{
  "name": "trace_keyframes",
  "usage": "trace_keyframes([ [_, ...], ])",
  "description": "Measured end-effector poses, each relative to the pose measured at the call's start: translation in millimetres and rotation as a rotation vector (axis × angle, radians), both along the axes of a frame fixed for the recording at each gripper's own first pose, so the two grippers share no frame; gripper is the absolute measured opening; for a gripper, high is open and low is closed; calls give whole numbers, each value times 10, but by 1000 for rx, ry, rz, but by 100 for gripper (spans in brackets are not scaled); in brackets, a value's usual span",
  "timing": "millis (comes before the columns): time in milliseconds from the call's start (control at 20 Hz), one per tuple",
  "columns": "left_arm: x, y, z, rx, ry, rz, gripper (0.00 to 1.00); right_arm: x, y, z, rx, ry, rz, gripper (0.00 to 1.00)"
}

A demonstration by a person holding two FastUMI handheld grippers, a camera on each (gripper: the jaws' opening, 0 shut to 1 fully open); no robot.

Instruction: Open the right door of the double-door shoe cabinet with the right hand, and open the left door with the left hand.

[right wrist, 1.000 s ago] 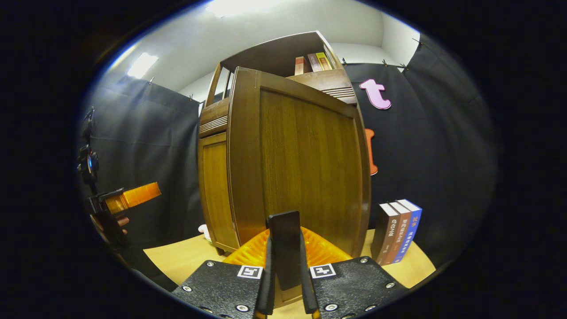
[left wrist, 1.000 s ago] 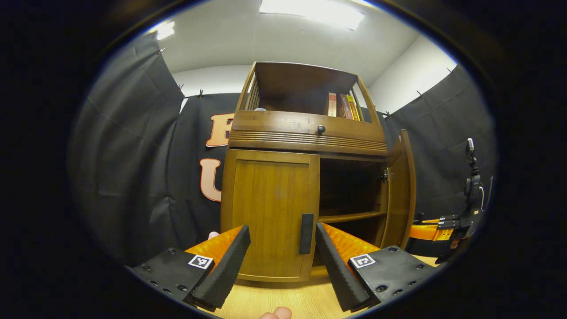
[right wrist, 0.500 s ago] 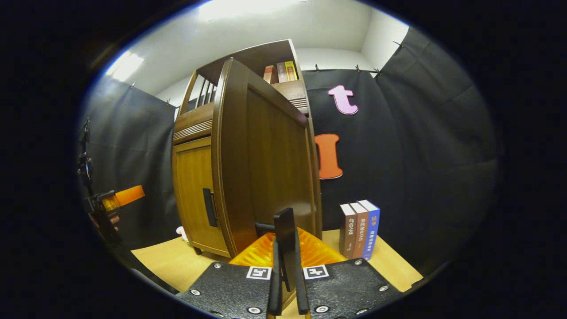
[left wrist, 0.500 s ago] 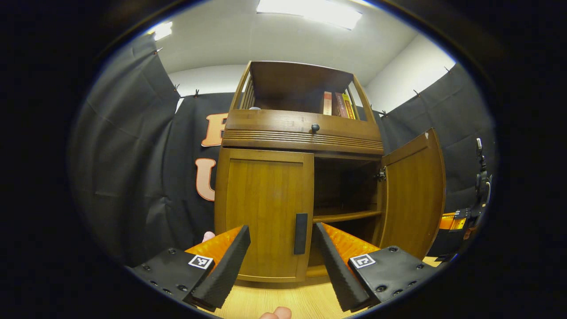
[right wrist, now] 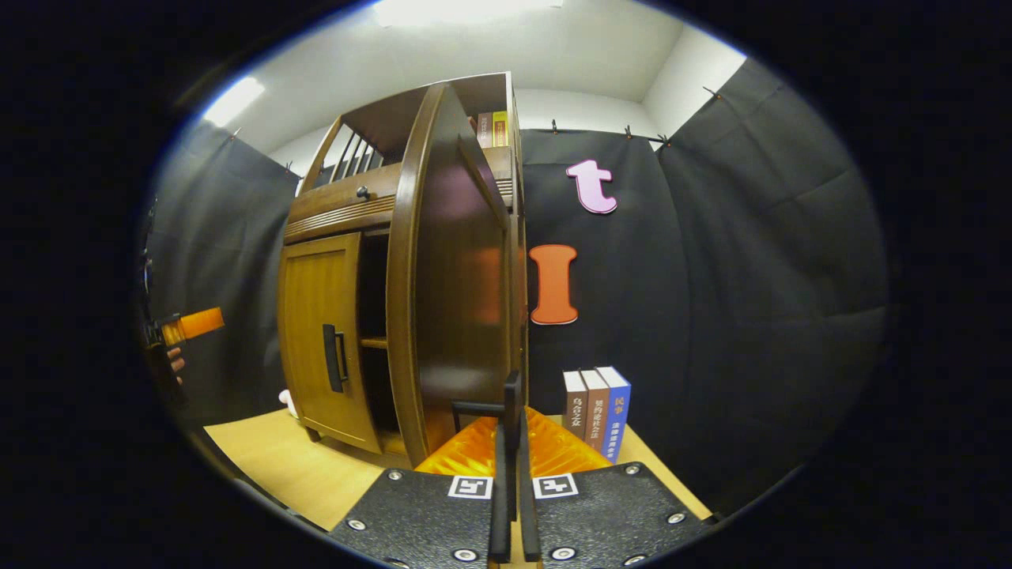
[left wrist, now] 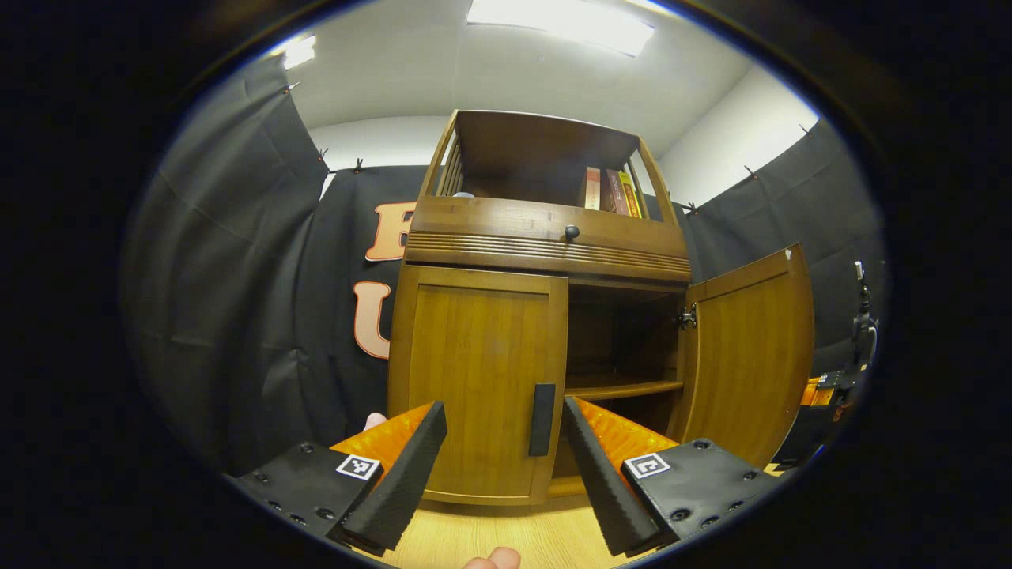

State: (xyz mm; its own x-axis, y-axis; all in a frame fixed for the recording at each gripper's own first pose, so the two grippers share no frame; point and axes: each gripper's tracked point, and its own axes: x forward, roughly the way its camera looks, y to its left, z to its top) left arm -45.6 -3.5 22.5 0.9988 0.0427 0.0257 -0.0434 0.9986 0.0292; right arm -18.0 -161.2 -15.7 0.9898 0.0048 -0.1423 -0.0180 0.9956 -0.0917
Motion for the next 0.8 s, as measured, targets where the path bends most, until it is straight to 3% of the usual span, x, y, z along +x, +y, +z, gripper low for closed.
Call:
trace_keyframes([
  [100, 1, 32, -20, 6, 3, 6, 93, -3, -51, 12, 22, 5, 7, 0],
  [400, -21, 153, -37, 6, 4, 25, 93, 20, -226, 23, 46, -9, 50, 4],
  [800, -36, 229, -47, -5, 1, 36, 93, -358, -304, 89, 12, -16, -14, 4],
])
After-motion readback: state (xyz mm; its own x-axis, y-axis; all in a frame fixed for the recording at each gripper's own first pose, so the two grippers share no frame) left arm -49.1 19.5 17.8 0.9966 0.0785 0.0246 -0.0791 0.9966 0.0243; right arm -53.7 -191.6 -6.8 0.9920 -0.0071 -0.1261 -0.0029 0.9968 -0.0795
